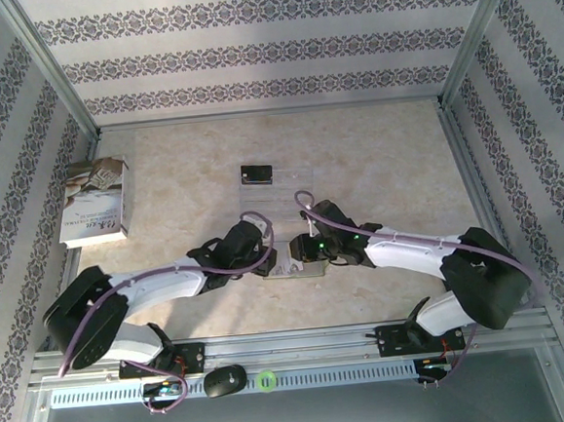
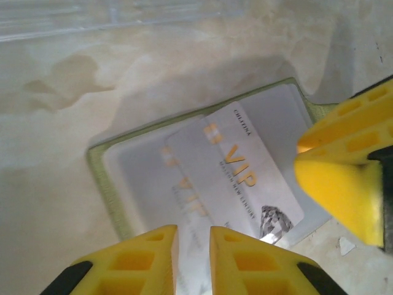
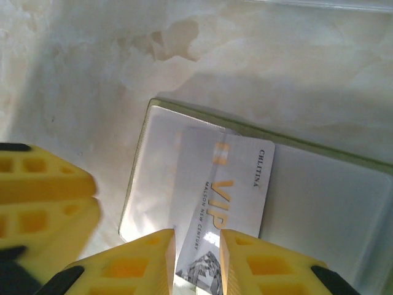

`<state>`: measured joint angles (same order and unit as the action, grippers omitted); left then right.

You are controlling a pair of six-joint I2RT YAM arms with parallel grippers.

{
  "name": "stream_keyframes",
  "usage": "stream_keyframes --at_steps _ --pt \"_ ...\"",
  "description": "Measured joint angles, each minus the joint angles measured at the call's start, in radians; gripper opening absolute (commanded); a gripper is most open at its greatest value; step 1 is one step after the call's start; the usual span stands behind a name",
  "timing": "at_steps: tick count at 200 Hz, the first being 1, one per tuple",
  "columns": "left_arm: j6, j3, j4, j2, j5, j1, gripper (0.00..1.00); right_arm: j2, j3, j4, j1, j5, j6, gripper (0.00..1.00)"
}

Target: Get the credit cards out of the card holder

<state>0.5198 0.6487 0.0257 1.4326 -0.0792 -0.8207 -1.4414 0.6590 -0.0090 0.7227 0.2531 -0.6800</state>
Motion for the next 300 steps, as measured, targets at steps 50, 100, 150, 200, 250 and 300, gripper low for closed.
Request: stream_keyframes --at_steps 50,100,150,200,250,300 --pt "-0.015 0.042 0.016 0.111 -0.023 -0.005 0.20 -0.054 0.002 -0.010 -0.063 0.076 0.024 0.29" --pt "-0.018 0.048 0.032 0.156 -0.022 -0.004 0.19 -0.092 0.008 -0.011 -0.086 0.132 0.042 0.29" --pt "-0.018 0.050 0.041 0.165 -0.022 0.000 0.18 -0.111 0.021 -0.010 -0.093 0.157 0.052 0.29" --pt "-0.018 0.049 0.051 0.170 -0.023 0.004 0.17 -0.150 0.031 0.007 -0.093 0.184 0.051 0.20" --pt "-0.018 0.042 0.064 0.170 -0.032 0.012 0.18 -0.129 0.026 0.028 -0.117 0.223 0.043 0.00" --pt "-0.019 0.039 0.073 0.167 -0.061 0.028 0.26 0.011 -0.034 -0.001 -0.172 0.215 0.064 0.00"
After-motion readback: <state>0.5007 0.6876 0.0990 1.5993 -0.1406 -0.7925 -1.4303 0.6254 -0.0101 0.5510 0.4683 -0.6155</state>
